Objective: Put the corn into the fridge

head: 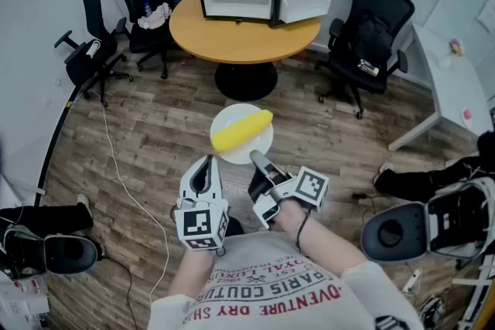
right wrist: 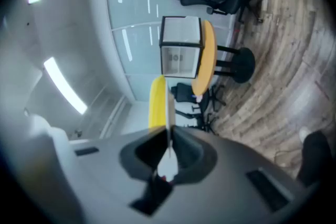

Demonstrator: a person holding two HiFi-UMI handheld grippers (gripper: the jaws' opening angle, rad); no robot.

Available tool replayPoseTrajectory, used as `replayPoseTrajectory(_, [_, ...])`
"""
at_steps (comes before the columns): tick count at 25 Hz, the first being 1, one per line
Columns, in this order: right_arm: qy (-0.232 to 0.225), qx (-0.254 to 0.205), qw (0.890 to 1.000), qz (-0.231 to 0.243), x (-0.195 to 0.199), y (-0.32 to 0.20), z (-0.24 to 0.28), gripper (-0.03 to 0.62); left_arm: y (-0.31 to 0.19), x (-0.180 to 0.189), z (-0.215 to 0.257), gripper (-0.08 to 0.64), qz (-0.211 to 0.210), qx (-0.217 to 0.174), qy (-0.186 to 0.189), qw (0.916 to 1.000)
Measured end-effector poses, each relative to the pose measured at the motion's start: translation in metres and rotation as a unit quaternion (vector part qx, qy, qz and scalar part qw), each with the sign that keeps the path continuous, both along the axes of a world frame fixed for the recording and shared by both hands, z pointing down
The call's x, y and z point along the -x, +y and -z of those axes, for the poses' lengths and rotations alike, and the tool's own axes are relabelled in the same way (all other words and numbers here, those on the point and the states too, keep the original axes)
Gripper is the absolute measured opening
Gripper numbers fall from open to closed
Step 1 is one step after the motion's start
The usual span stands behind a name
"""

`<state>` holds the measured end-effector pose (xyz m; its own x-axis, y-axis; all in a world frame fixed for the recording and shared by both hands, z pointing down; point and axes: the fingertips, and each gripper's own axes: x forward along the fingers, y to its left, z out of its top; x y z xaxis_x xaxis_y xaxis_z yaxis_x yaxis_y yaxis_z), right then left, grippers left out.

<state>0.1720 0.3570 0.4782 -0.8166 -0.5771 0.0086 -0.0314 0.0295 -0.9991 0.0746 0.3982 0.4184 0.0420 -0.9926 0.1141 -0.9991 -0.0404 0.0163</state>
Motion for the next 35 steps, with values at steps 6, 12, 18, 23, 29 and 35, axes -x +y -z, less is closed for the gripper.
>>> replayPoseTrajectory(6, [0.005,-0.001,1.000,0.004,0.000,-0.001,0.000,0.043,-0.002,0.000,-0.001,0.029,-0.001,0.001,0.004,1.0000])
replayPoseTrajectory(12, [0.014,0.006,1.000,-0.003,0.004,-0.003,-0.008,0.043,-0.006,0.004,-0.008,0.029,-0.007,0.002,0.009,0.9999])
replayPoseTrajectory(18, [0.019,0.020,0.999,-0.022,0.023,-0.023,-0.015,0.043,-0.032,0.026,-0.014,0.029,-0.026,0.005,0.017,0.9995])
replayPoseTrajectory(23, [0.031,0.012,0.999,-0.035,0.046,-0.050,-0.008,0.043,-0.069,0.060,-0.001,0.029,-0.040,-0.005,0.012,0.9991])
replayPoseTrajectory(29, [0.026,0.014,0.998,-0.064,0.085,-0.090,-0.002,0.043,-0.114,0.106,0.010,0.029,-0.060,-0.010,0.007,0.9981])
replayPoseTrajectory(35, [0.026,0.018,0.996,-0.088,0.124,-0.124,-0.003,0.043,-0.148,0.140,0.006,0.029,-0.083,0.001,0.005,0.9966])
